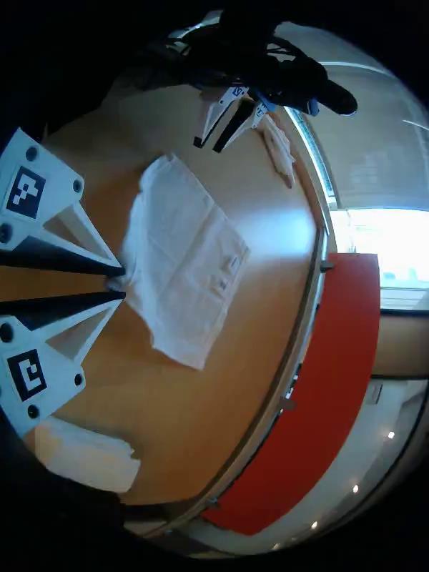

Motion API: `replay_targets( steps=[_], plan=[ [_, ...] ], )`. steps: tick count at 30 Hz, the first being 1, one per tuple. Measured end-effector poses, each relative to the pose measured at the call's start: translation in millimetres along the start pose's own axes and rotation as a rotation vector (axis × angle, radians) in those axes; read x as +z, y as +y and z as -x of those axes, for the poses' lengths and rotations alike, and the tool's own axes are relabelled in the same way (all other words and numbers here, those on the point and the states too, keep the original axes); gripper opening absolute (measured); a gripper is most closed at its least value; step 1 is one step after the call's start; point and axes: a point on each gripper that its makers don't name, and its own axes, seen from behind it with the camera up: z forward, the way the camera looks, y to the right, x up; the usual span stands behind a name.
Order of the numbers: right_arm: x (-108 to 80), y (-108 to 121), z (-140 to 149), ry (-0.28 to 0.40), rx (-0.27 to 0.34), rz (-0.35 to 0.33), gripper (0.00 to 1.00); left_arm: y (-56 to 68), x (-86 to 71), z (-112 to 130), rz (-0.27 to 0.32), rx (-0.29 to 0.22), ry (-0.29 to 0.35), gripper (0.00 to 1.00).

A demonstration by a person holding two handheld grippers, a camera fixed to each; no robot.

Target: Fold towel

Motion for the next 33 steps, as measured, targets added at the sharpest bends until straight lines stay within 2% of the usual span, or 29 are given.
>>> replay_targets(
  steps=[11,18,22,28,33],
  plan=[
    [4.3,-2,4,-0.004,0.002,-0.003,0.17,7.6,28.0,31,0.003,0.044,-0.047,0.66],
    [4.4,-1,5,-0.003,0.003,-0.002,0.17,11.0,38.8,44,-0.01,0.086,-0.067,0.64],
    [4.1,-1,5,-0.001,0.003,-0.001,0.17,9.1,39.6,47,-0.032,0.111,-0.062,0.53],
    [3.9,0,4,0.0,0.003,-0.001,0.17,6.5,39.1,48,-0.052,0.126,-0.06,0.47],
    [3.7,0,3,0.003,0.003,-0.002,0.17,3.8,40.0,48,-0.067,0.134,-0.063,0.36]
  ],
)
